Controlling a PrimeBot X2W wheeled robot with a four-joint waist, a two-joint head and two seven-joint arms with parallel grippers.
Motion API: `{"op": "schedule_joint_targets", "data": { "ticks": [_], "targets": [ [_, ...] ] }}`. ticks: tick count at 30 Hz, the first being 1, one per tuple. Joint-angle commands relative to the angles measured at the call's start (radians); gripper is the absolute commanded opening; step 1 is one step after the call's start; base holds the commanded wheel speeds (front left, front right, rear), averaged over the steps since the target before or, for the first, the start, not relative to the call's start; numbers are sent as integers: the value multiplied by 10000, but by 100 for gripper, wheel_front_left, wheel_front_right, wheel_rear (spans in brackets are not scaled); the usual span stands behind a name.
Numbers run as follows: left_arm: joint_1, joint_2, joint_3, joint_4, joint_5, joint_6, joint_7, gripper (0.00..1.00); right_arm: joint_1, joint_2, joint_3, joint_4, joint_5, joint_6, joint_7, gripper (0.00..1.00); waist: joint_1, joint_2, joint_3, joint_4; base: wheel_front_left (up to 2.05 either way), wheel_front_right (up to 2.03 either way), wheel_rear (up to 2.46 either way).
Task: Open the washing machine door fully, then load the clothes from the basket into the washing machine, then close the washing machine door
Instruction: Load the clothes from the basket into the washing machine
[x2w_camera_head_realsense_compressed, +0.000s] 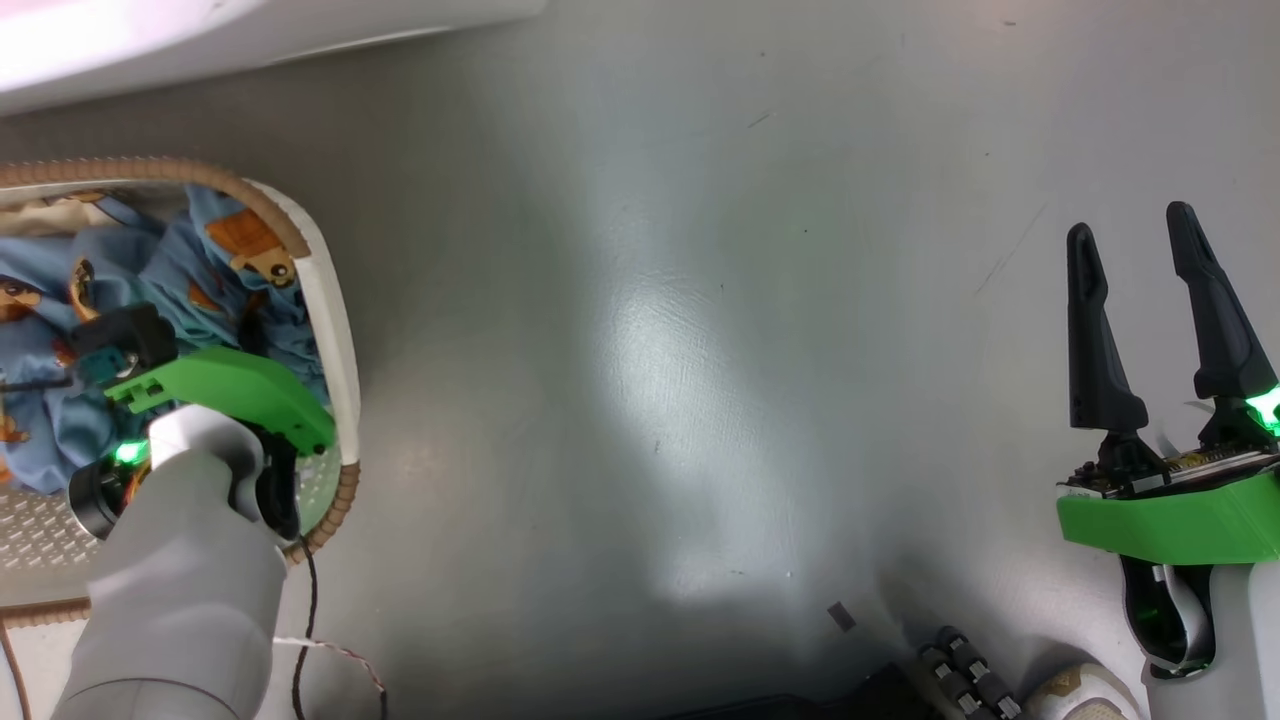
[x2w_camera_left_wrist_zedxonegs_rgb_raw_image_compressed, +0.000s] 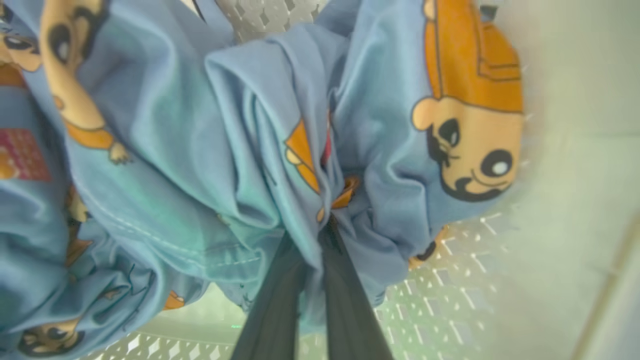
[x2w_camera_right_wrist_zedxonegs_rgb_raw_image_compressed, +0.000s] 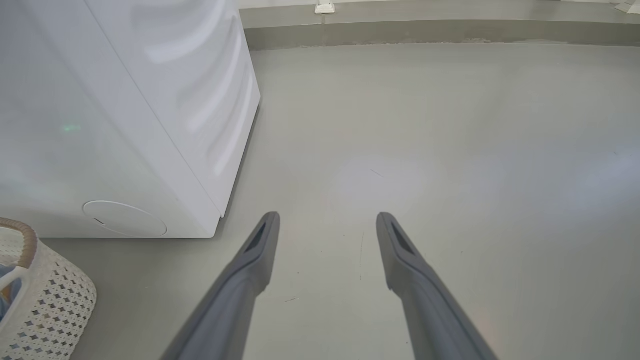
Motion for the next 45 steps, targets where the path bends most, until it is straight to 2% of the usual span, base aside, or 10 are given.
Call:
{"op": "schedule_joint_targets", "data": {
  "ticks": [1, 12, 19, 27, 37, 45],
  "targets": [
    [370, 261, 173, 19, -135, 25, -204, 0, 143, -79, 147, -184, 32, 60, -46, 100, 0, -1, -43, 20, 0, 0, 0],
    [684, 340, -82, -312, 229, -32, -792, 0, 132, -98, 176, -77, 11, 60, -46, 100, 0, -1, -806, 305, 0, 0, 0],
    [1784, 432, 324, -2257, 747, 264, -804, 0, 219, -146, 167, 72, -44, 60, -46, 100, 0, -1, -1552, 608, 0, 0, 0],
    [3000, 210, 890, -3980, 1541, 544, -805, 0, 484, -355, 209, 382, -94, 60, -46, 100, 0, -1, -2596, 1098, 0, 0, 0],
    [4403, -91, 1466, -6286, 2531, 603, -806, 0, 927, -544, 355, 730, -208, 60, -46, 100, 0, -1, -3913, 1677, 0, 0, 0],
    [6020, -248, 1704, -8323, 3163, 504, -806, 0, 1516, -491, 570, 1083, -366, 60, -46, 100, 0, -1, -5437, 2048, 0, 0, 0]
  ]
}}
